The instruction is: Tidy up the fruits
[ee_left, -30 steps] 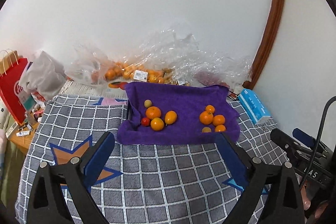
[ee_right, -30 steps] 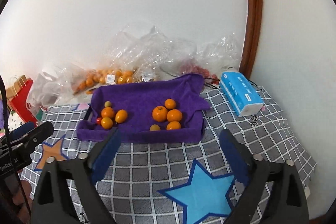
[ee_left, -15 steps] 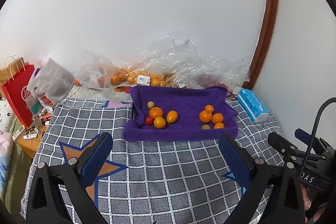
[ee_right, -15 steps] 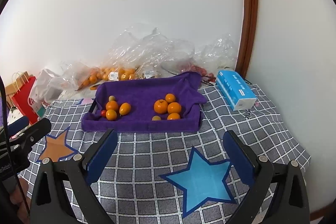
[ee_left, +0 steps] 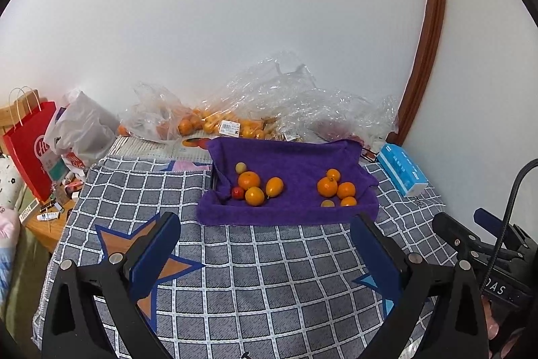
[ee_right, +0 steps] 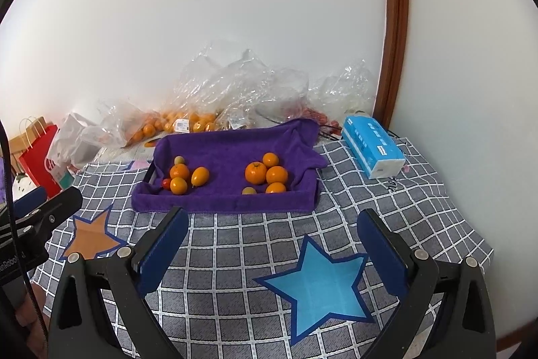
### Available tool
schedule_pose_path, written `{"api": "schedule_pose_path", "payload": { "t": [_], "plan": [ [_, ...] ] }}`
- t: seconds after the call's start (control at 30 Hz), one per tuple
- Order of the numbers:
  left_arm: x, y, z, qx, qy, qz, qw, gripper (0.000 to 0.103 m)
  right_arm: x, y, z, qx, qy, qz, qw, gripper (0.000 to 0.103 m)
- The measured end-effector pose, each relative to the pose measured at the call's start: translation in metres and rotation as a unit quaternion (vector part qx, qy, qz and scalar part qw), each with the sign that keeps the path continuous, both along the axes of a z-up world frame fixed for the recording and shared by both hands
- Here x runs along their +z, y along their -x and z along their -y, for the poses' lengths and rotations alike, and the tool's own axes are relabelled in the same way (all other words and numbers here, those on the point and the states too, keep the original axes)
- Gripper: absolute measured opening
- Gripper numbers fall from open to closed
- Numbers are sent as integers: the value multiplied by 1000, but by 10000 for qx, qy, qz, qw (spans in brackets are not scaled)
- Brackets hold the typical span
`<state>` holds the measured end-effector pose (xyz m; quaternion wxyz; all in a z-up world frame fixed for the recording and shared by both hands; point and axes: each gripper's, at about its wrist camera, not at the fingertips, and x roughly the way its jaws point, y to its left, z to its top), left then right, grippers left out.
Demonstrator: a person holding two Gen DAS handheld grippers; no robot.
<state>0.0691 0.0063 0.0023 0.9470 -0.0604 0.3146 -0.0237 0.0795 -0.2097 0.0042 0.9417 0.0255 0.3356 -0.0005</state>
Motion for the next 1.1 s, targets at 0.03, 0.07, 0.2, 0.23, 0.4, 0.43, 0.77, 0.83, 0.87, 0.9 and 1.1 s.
{"api": "schedule_pose_path", "payload": {
  "t": [0.03, 0.07, 0.2, 0.23, 0.4, 0.43, 0.77, 0.83, 0.87, 0.9, 1.1],
  "plan": [
    [0, 0, 0, 3, -1, 4, 10000, 102, 0, 1, 0, 3, -12, 1, 10000, 99],
    [0, 0, 0, 9, 0, 8, 10000, 102, 0, 1, 0, 1, -12, -1, 10000, 99],
    [1, 0, 0, 9, 5, 19, 10000, 102, 1, 2, 0, -10, 8, 11, 10000, 99],
    [1, 0, -1, 10, 3, 17, 10000, 102, 1, 2, 0, -11, -1, 15, 10000, 99],
    [3, 1, -1, 4, 12, 32, 10000, 102, 2, 2, 0, -11, -4, 19, 10000, 99],
    [3, 1, -1, 6, 3, 34, 10000, 102, 2, 2, 0, -14, -3, 17, 10000, 99],
    [6, 3, 1, 14, 18, 44, 10000, 102, 3, 5, 1, -28, -1, 29, 10000, 99],
    [6, 4, 2, 22, 27, 43, 10000, 102, 4, 5, 1, -32, -10, 27, 10000, 99],
    [7, 4, 2, 21, 24, 45, 10000, 102, 4, 5, 1, -33, -14, 32, 10000, 99],
    [6, 4, 2, 31, 19, 47, 10000, 102, 4, 5, 0, -29, -17, 37, 10000, 99],
    [6, 3, 1, 82, 25, 23, 10000, 102, 5, 5, -1, -10, -6, 31, 10000, 99]
  ]
}}
